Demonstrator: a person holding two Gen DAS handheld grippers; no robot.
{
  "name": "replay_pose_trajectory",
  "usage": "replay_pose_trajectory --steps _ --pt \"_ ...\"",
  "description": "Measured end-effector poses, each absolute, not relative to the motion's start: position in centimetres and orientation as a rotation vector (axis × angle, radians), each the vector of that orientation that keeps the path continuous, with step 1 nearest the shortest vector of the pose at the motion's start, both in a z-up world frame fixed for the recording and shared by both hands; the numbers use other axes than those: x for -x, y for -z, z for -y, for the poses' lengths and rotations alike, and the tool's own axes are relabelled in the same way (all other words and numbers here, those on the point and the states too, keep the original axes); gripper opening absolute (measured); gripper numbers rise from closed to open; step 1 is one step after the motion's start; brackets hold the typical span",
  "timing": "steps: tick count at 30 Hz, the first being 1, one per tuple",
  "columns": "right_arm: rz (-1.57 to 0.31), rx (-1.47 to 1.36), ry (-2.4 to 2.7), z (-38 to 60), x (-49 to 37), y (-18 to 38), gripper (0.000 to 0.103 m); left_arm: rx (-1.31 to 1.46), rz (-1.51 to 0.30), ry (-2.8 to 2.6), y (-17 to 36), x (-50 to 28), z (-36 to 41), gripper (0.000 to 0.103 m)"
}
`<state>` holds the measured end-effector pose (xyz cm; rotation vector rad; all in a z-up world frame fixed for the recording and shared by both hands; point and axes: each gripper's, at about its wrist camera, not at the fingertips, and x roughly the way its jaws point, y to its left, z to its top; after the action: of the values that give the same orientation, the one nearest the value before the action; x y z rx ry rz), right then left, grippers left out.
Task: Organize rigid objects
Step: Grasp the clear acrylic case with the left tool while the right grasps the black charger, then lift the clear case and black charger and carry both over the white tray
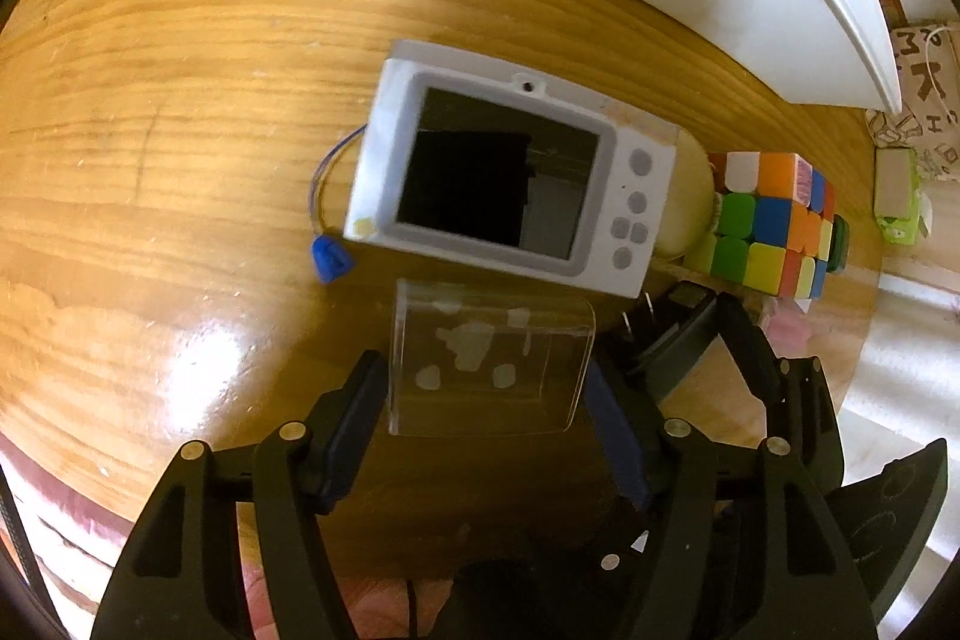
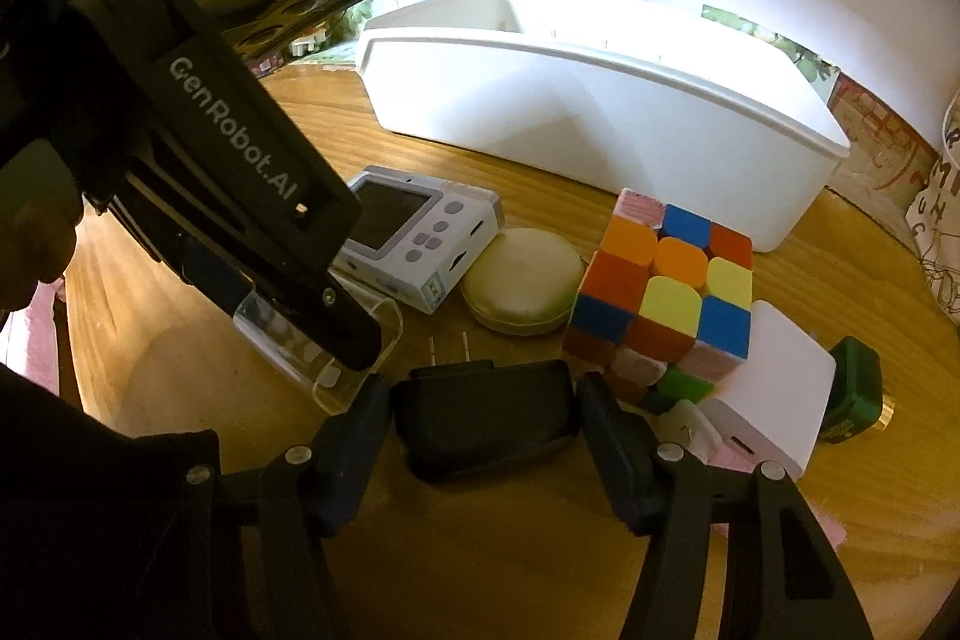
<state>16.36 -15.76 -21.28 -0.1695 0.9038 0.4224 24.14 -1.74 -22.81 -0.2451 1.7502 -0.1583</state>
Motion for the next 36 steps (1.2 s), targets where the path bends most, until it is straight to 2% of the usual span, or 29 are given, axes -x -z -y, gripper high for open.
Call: replay_pose_trajectory --steps 15,23,36 --pt "-0.884 0.198 -0.468 14.8 -14.2 20.0 0.064 0.312 -1.674 0.084 21.3 -19.2 -2.6 0.068" --pt "-0.828 0.167 -0.482 15.0 -13.4 17.0 0.064 0.322 -1.584 0.026 19.0 -16.5 -6.0 0.065" --pt "-0.678 0.197 -0.504 15.0 -15.1 11.5 0.064 0.344 -1.432 -0.015 13.1 -18.8 -7.6 0.065"
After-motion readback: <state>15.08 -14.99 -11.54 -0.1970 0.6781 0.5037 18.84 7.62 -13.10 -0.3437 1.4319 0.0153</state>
